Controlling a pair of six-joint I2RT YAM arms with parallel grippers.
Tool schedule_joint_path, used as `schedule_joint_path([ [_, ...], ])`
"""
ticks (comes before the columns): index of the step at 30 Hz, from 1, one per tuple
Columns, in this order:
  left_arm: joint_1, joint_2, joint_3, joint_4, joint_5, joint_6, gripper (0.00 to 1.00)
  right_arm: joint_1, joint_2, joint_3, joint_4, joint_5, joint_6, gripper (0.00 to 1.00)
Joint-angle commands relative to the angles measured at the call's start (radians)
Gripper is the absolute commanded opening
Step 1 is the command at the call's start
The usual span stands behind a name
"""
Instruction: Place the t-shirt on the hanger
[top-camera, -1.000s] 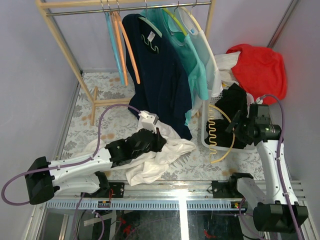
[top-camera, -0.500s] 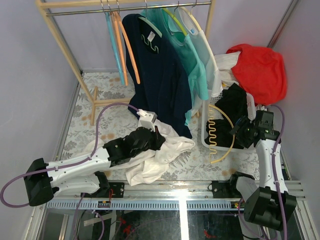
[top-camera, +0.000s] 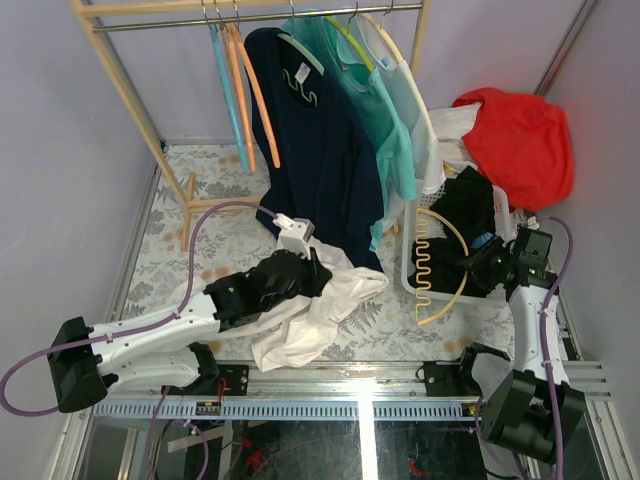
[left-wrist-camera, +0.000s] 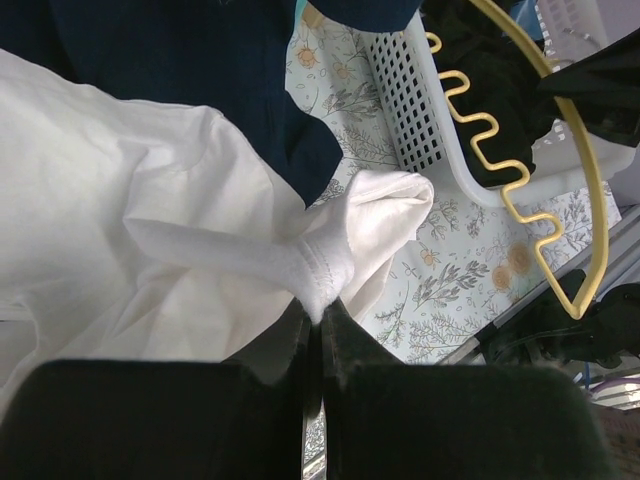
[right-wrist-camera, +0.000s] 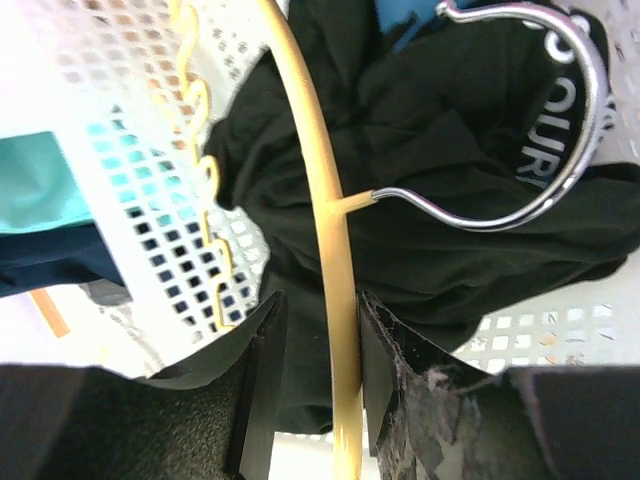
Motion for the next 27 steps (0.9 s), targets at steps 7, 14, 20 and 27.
schedule_joint_path([
  [7,0.006,0.000,0.057,-0.025,-0.030,0.027,0.00,-0.004,-0.107,-0.003,0.158,-0.068,0.074,0.32],
  [14,0.006,0.002,0.070,-0.042,-0.036,0.032,0.00,-0.003,-0.108,-0.045,0.297,-0.128,0.147,0.33],
  [20,0.005,-0.018,0.078,-0.063,-0.045,0.032,0.00,-0.004,-0.045,-0.051,0.366,-0.151,0.176,0.35],
  [27,0.006,-0.030,0.083,-0.078,-0.056,0.032,0.00,-0.003,0.044,-0.050,0.434,-0.183,0.173,0.28],
])
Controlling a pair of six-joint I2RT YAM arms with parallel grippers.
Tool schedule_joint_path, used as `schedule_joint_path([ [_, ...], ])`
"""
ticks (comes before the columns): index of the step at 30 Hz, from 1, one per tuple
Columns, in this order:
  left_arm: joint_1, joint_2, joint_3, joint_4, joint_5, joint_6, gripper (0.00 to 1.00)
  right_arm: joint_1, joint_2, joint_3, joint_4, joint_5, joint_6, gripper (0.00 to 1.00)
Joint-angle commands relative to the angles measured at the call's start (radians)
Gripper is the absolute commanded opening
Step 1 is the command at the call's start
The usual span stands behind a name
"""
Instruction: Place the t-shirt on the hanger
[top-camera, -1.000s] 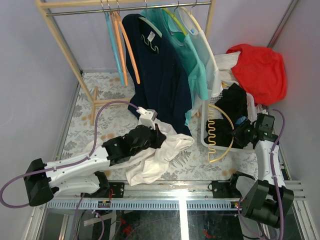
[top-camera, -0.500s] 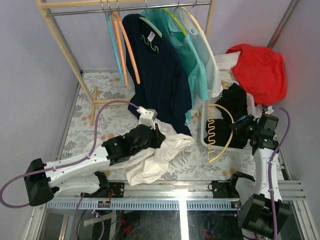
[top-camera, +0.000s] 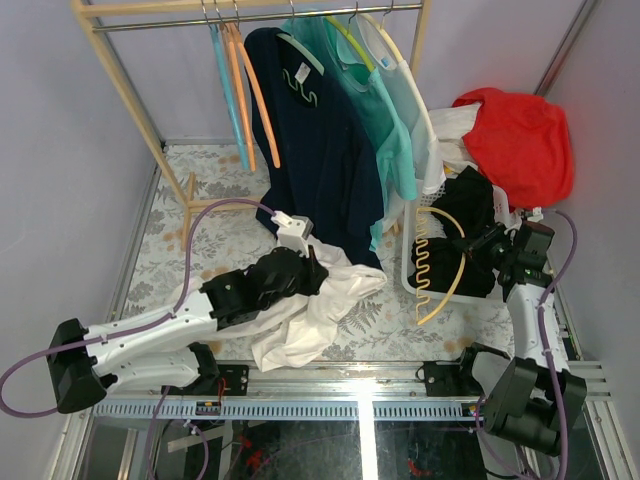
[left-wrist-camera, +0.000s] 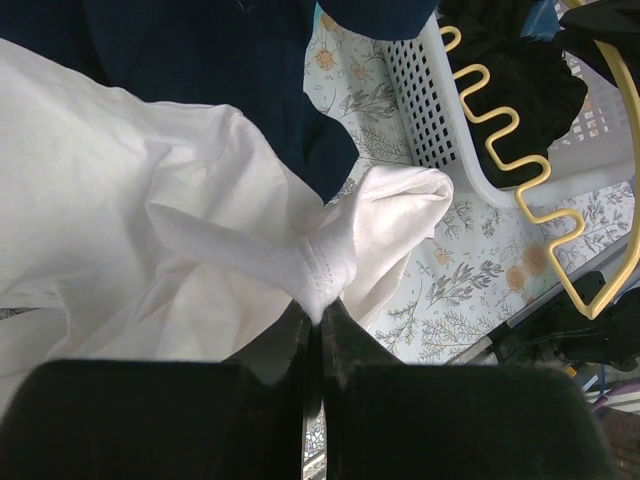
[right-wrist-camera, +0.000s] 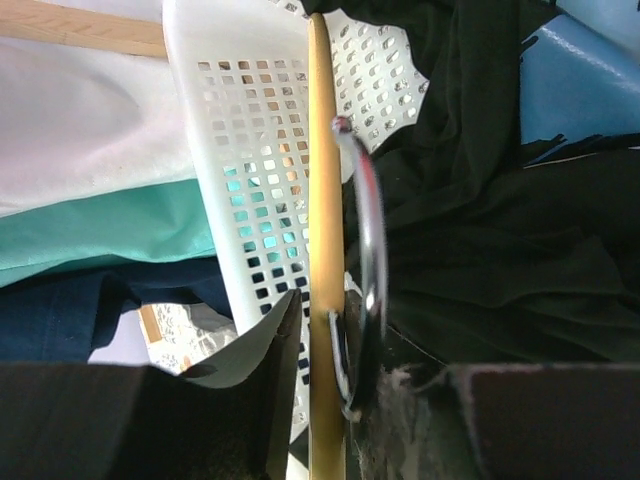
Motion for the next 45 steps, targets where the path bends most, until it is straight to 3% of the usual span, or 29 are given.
schedule_joint_path([
  [1,0.006,-0.026,0.038,0.006,-0.033,0.017,0.00,-0.003,0.052,0.017,0.085,-0.053,0.000,0.23],
  [3,0.006,-0.030,0.042,-0.002,-0.034,0.017,0.00,-0.003,0.064,0.044,0.050,-0.044,-0.021,0.04],
  [4,0.006,-0.029,0.046,-0.008,-0.034,0.017,0.00,-0.002,0.056,0.061,0.029,-0.042,-0.029,0.00],
  [12,0.005,-0.045,0.083,-0.053,-0.021,0.031,0.00,0.005,-0.111,0.285,-0.297,0.001,-0.116,0.00],
  [16,0.006,-0.041,0.129,-0.100,-0.017,0.056,0.00,0.037,-0.191,0.351,-0.376,-0.033,-0.136,0.00],
  [25,0.060,-0.013,0.238,-0.197,0.031,0.125,0.00,0.258,-0.215,0.579,-0.700,-0.131,-0.344,0.00],
  [34,0.123,-0.009,0.255,-0.208,0.063,0.142,0.00,0.448,-0.337,0.719,-0.947,-0.135,-0.360,0.00],
  [39,0.124,0.005,0.252,-0.198,0.061,0.131,0.00,0.477,-0.392,0.721,-1.024,-0.175,-0.351,0.00],
  [45,0.124,0.009,0.249,-0.177,0.088,0.112,0.00,0.483,-0.454,0.589,-1.004,-0.274,-0.312,0.00],
])
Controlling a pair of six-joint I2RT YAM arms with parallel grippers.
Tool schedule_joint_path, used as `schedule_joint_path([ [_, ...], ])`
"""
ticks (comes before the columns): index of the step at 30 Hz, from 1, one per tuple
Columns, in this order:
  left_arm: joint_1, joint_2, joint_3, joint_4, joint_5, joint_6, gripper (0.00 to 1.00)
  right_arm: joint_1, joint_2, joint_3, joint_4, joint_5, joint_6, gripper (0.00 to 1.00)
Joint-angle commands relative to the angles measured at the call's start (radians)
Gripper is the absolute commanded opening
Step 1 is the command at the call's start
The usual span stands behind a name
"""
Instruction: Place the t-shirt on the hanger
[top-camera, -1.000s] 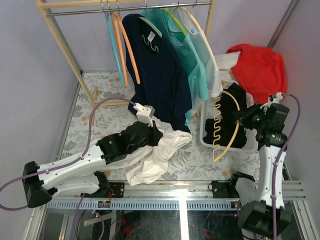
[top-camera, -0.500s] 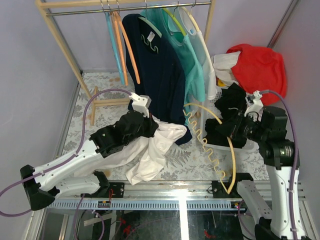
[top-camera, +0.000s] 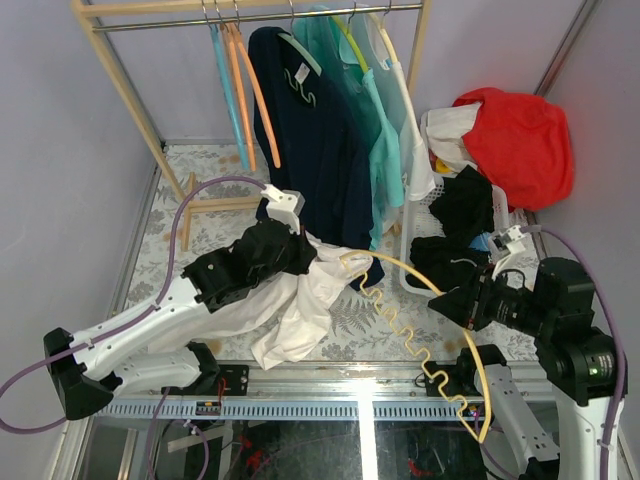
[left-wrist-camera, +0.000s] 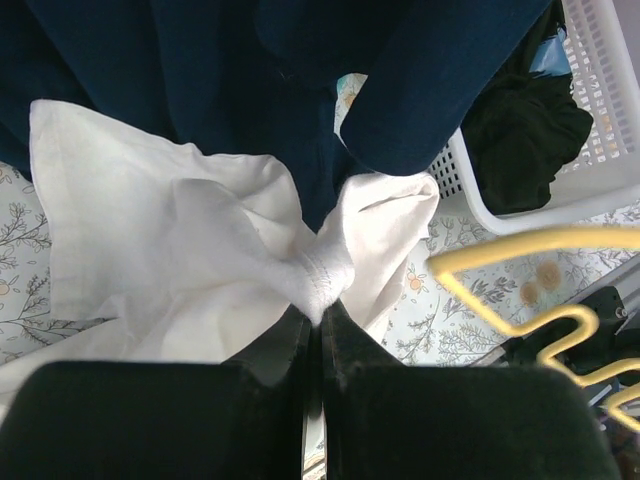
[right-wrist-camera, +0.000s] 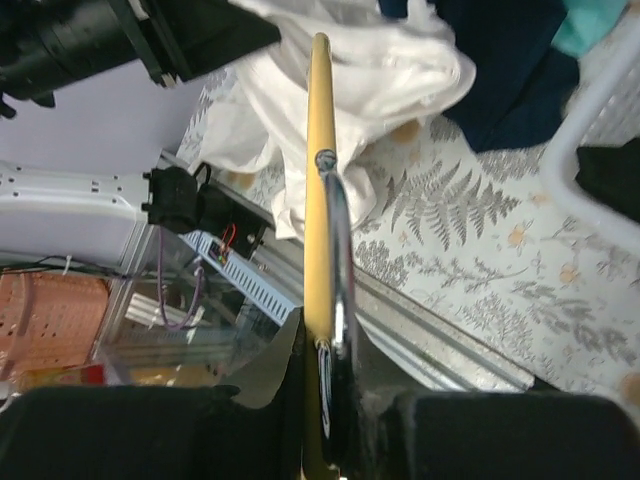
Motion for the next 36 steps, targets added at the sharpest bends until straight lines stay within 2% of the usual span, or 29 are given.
schedule_joint_path([
  [1,0.005,-0.004,0.022,0.051,0.041,-0.010,0.00,0.007,-0.030,-0.077,-0.052,-0.106,0.067,0.00],
  [7,0.003,-0.020,-0.008,0.086,0.111,-0.037,0.00,0.007,-0.033,-0.162,0.028,-0.123,0.099,0.00],
  [22,0.000,-0.090,-0.046,0.148,0.222,-0.080,0.00,0.007,-0.013,-0.346,0.379,-0.213,0.291,0.00],
  [36,-0.004,-0.148,-0.043,0.232,0.171,-0.091,0.00,0.008,0.012,-0.462,0.590,-0.345,0.413,0.00],
])
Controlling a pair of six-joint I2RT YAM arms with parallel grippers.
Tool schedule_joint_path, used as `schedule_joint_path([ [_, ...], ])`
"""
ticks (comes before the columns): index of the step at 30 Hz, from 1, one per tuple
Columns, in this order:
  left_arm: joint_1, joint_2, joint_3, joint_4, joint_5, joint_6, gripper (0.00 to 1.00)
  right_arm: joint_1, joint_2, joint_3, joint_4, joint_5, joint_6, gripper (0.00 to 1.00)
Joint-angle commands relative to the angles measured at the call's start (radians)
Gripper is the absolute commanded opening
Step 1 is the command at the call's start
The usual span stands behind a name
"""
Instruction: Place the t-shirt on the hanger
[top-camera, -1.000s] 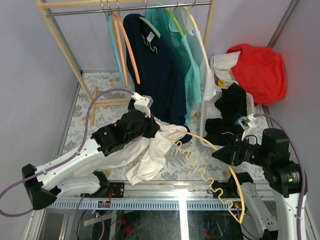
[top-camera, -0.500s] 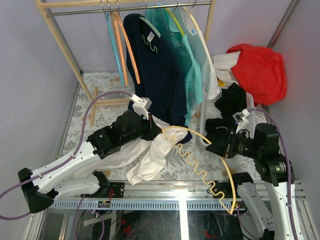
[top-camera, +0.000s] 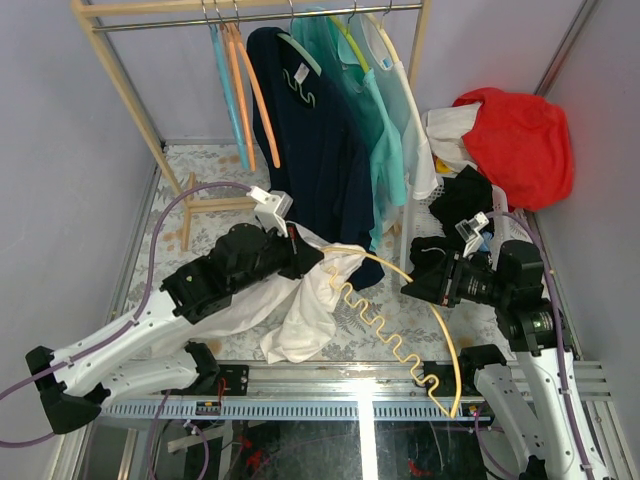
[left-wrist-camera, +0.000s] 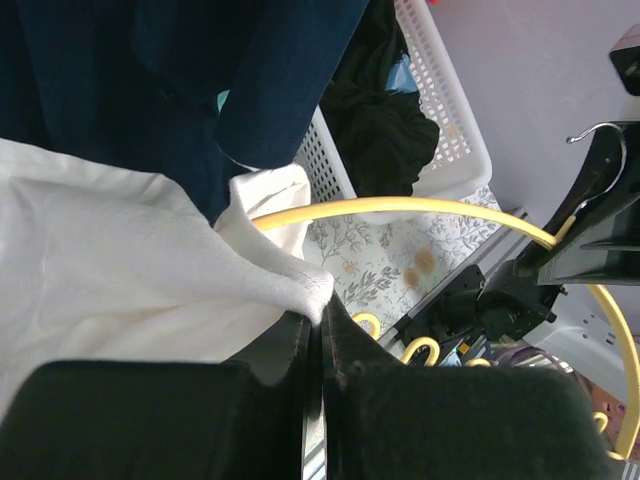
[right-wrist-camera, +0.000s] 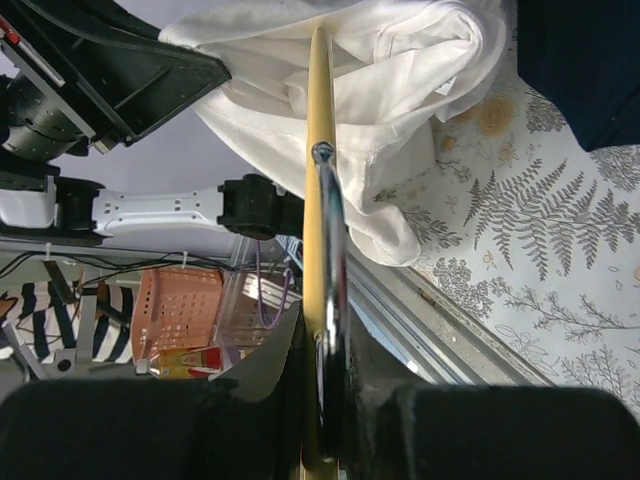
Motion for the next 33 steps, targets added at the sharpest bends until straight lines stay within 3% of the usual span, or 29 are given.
schedule_joint_path([
  [1,-0.004,-0.022,0.009,0.131,-0.022,-0.007,0.00,0.008,0.021,-0.013,0.131,-0.121,0.126,0.00],
  [6,-0.006,-0.002,0.033,0.144,-0.037,0.018,0.00,0.073,0.074,-0.018,0.202,-0.102,0.161,0.00],
  [10,-0.005,0.013,0.067,0.120,-0.042,0.044,0.00,0.203,0.121,0.004,0.229,-0.031,0.177,0.00],
  [16,-0.006,0.031,0.098,-0.011,0.015,0.048,0.00,0.410,0.236,0.136,0.132,0.082,0.095,0.00],
  [21,-0.006,-0.051,0.027,-0.044,0.037,0.015,0.00,0.414,0.310,0.211,0.031,0.193,0.008,0.00],
  [30,-0.006,-0.109,0.015,-0.048,0.227,0.008,0.00,0.414,0.377,0.231,0.186,0.378,0.029,0.00],
  [33,-0.006,-0.118,0.015,-0.076,0.226,0.008,0.00,0.414,0.375,0.268,0.196,0.416,0.016,0.00],
])
